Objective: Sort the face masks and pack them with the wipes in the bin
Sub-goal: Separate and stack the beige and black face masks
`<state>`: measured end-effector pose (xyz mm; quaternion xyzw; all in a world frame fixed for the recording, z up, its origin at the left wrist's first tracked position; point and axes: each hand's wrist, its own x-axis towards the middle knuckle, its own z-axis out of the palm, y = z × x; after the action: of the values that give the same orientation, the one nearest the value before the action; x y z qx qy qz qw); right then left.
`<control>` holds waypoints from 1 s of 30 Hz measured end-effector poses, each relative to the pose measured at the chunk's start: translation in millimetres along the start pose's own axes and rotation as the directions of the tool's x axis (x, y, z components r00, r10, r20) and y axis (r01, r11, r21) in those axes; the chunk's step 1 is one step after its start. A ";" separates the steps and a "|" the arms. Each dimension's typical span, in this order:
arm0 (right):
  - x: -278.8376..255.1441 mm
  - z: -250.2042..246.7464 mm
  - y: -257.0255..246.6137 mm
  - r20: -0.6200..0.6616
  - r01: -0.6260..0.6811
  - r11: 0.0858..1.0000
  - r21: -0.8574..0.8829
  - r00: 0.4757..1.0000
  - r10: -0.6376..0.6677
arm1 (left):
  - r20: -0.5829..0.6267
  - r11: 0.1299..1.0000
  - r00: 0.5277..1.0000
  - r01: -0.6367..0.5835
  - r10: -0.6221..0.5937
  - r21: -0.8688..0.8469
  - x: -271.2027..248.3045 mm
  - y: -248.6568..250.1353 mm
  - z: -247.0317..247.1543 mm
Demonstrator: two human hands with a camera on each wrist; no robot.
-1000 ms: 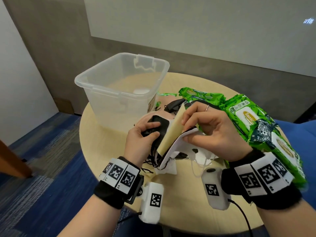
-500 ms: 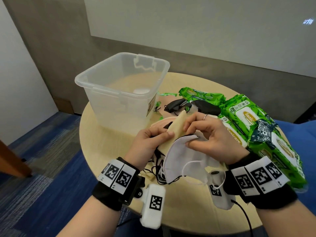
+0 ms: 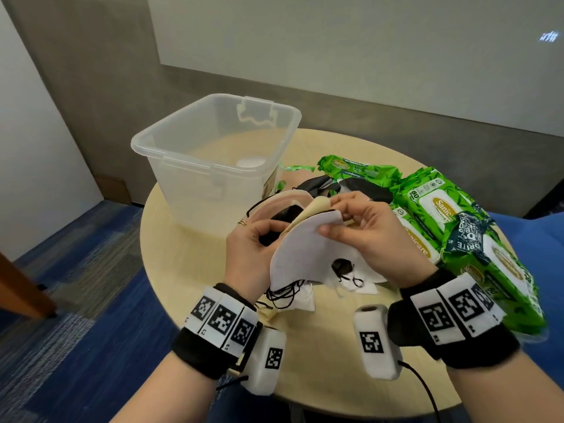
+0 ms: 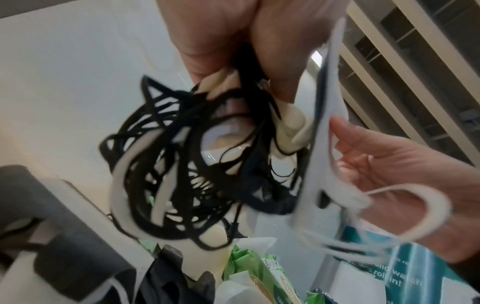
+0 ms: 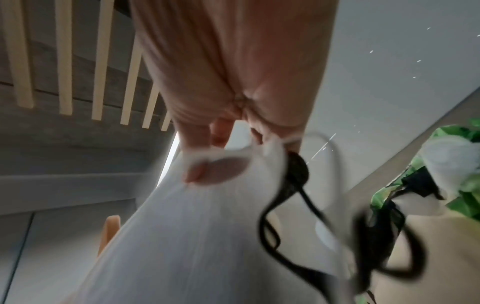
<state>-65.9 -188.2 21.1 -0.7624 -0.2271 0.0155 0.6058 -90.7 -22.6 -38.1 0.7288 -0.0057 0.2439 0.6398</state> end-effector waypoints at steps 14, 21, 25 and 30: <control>-2.4 -1.8 -9.9 0.106 0.185 0.949 0.256 0.970 -0.218 | 0.209 0.988 0.974 0.107 -0.082 -0.109 -0.5 -8.3 -3.5; -0.4 -13.3 0.2 0.058 0.093 0.988 0.122 0.993 -0.101 | 0.221 0.940 0.968 0.183 -0.121 -0.288 -3.8 5.1 -4.2; -2.8 -20.9 6.1 0.004 0.041 0.992 0.120 0.999 -0.042 | 0.157 0.948 0.978 0.176 -0.137 -0.266 -1.7 11.4 -5.7; -3.0 -23.6 4.8 -0.009 0.017 0.997 0.072 1.000 -0.017 | 0.147 0.959 0.981 0.160 -0.128 -0.234 -2.5 11.5 -3.5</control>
<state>-60.1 -211.7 22.1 -0.7381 -0.2303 0.0152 0.6340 -97.8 -22.1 -28.1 0.6572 -0.0240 0.1459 0.7391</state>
